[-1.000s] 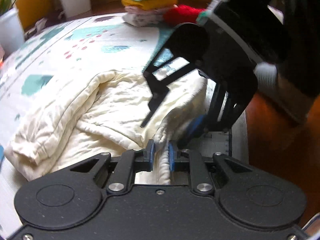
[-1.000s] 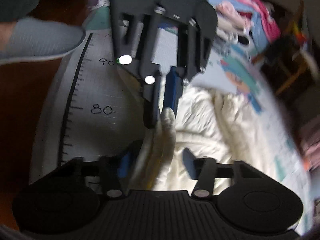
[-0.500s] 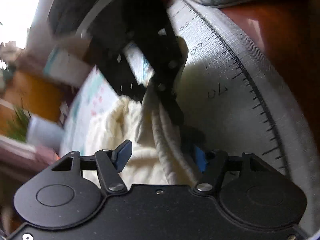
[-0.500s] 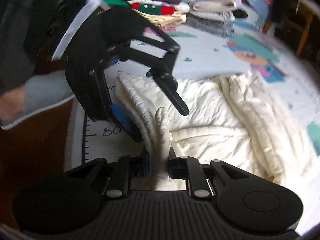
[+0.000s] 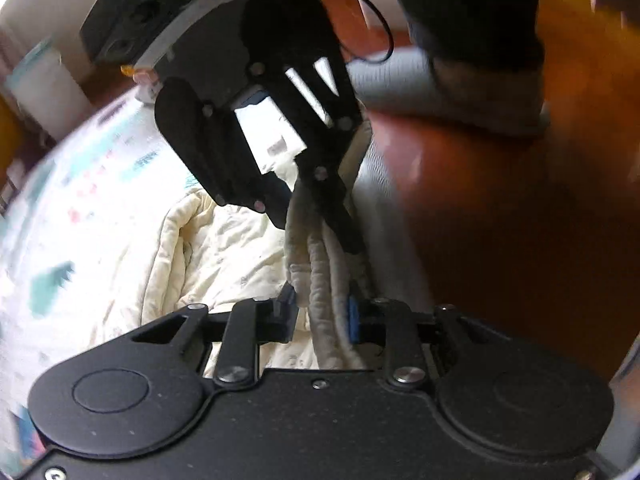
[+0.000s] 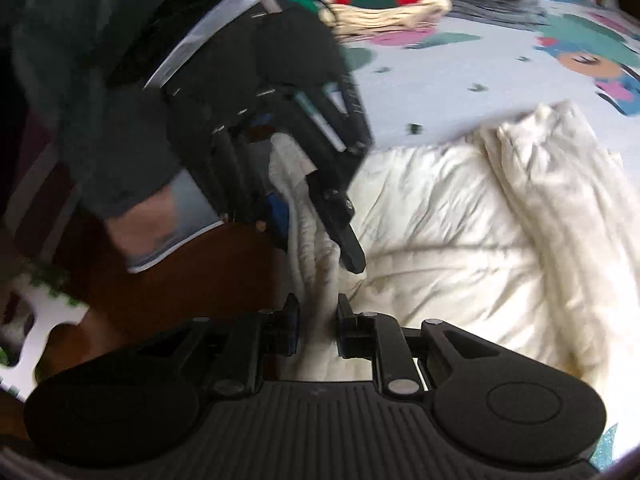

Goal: Fold clothes

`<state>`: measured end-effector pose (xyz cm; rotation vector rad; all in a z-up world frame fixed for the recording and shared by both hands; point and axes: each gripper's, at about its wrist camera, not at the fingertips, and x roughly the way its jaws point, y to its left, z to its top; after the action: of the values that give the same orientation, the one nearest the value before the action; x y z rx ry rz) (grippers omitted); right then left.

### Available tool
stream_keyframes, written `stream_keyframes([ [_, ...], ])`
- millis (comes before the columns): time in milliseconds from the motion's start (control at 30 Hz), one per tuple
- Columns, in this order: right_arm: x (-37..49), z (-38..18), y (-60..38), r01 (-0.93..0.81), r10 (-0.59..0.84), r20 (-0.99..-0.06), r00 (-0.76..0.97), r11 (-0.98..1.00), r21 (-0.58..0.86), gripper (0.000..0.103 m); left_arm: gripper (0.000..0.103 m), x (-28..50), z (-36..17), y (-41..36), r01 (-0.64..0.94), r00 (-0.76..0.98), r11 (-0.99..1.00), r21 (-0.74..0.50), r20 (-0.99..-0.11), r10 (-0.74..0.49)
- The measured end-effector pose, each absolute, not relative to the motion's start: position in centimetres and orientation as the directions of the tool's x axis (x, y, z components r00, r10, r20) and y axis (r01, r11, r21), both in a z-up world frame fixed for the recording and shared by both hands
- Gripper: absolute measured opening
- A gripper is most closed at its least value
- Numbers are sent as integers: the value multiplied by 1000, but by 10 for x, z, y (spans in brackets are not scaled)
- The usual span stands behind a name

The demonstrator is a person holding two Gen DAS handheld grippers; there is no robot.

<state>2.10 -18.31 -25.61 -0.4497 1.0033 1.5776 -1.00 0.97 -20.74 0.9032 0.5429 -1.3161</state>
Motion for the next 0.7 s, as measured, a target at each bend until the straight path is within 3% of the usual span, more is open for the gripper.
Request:
stream_keyframes([
  [100,29,-236,-194,-943,628,-744,-228,49,330,31,22,17,-188,21,982,183,69,178,-773,-608],
  [167,48,-219,-207,-934,662,-731,-165,133,331,54,22,35,-175,29,985,170,113,127,-763,-624],
  [300,105,-188,-265,-823,804,-594,-39,311,475,58,22,82,-152,47,982,142,185,24,-741,-657],
  [433,138,-172,-317,-744,862,-495,107,400,536,74,22,136,-139,54,975,119,219,-37,-746,-655],
  [700,178,-214,-356,-498,940,-269,211,340,798,77,22,202,-160,30,956,26,234,-178,-741,-671],
])
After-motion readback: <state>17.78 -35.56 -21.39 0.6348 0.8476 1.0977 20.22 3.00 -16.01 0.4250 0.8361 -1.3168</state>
